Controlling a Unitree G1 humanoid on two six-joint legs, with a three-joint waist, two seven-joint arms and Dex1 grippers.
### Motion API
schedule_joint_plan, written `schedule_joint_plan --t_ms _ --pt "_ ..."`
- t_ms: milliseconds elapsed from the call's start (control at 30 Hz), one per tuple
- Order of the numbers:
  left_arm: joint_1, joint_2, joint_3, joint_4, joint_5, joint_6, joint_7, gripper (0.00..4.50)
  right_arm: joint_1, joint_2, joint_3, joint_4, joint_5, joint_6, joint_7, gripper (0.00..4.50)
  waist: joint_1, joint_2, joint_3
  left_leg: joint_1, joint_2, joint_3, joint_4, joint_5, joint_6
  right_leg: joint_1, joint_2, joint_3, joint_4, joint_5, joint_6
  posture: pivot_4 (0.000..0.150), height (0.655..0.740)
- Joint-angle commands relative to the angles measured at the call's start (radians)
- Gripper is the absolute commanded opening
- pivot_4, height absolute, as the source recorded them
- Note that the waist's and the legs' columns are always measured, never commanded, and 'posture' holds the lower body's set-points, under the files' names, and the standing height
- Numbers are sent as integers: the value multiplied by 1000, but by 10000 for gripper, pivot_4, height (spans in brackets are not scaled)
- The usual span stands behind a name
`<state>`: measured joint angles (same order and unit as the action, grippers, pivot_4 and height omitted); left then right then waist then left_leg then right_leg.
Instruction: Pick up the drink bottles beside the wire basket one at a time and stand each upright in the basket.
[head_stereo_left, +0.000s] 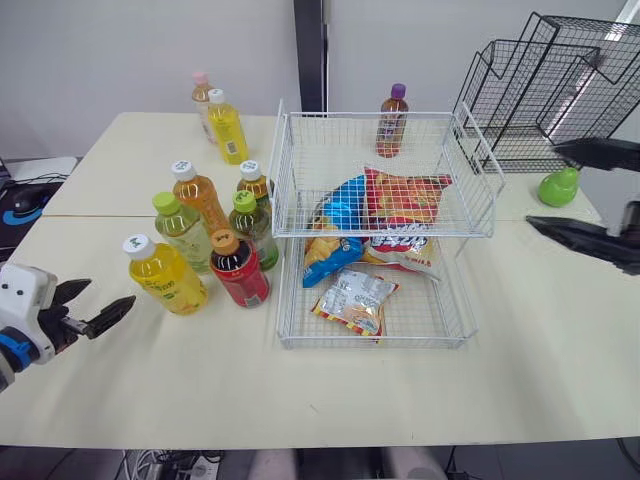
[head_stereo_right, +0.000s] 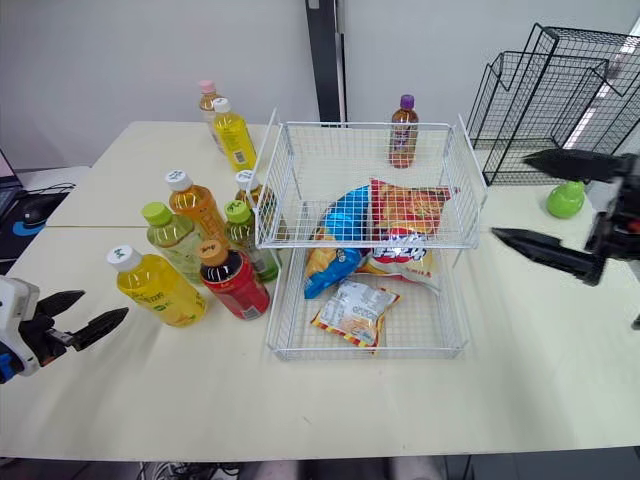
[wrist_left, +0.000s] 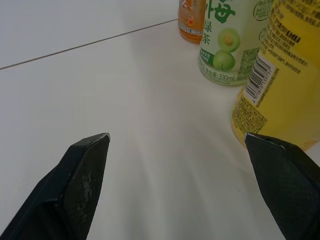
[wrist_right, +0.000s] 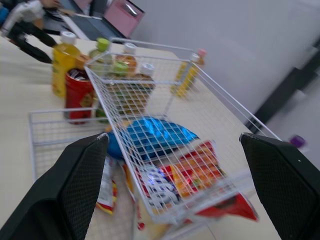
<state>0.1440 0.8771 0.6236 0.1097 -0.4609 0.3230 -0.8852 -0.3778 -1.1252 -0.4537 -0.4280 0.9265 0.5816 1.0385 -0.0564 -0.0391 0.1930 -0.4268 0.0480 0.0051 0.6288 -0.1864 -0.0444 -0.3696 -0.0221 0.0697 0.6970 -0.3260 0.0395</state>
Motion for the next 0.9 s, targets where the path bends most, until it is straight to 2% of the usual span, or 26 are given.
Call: schedule_joint_plan --t_ms 33,167,267,400,500,600,767,900 --pt "68 -7 126 -138 -69 63 7 44796 -150 62 189 -8 -7 -6 34 45000 -3 -1 0 0 0 0 0 0 0 0 0 0 0 0 0 1500 7360" --pt "188 -37 247 -318 -141 160 11 44796 -259 136 319 37 -35 10 77 45000 1 -1 0 -2 0 -1 -1 0 0 -3 0 -1 0 0 0 1500 7360" --pt "253 -52 371 -525 -338 357 58 44796 -294 196 380 66 -68 -22 130 45000 8 -2 0 -4 -1 -2 0 0 0 -3 -1 -2 0 0 0 1500 7360" --pt "239 -57 450 -677 -544 499 198 44796 -308 243 411 93 -105 -43 172 45000 23 -2 0 -4 -1 -5 1 0 0 -2 0 -5 0 0 0 1500 7360" --pt "163 -84 411 -772 -662 520 385 44796 -325 263 422 113 -130 -59 189 45000 25 -1 0 -3 -1 -5 1 0 0 -1 0 -5 0 0 0 1500 7360" --pt "61 -111 336 -804 -661 506 568 44796 -337 276 425 122 -147 -59 198 45000 26 -2 -1 -3 -1 -5 2 0 0 0 1 -4 0 0 0 1500 7360" --pt "-32 -108 165 -819 -585 536 745 44796 -356 292 419 119 -153 -42 189 45000 25 -2 -1 -4 -2 -5 1 0 0 0 4 -4 0 0 0 1500 7360" --pt "-79 -105 96 -788 -542 530 788 44796 -366 291 410 121 -157 -33 186 45000 24 -2 -1 -4 -2 -5 1 0 0 -1 5 -3 0 0 0 1500 7360"
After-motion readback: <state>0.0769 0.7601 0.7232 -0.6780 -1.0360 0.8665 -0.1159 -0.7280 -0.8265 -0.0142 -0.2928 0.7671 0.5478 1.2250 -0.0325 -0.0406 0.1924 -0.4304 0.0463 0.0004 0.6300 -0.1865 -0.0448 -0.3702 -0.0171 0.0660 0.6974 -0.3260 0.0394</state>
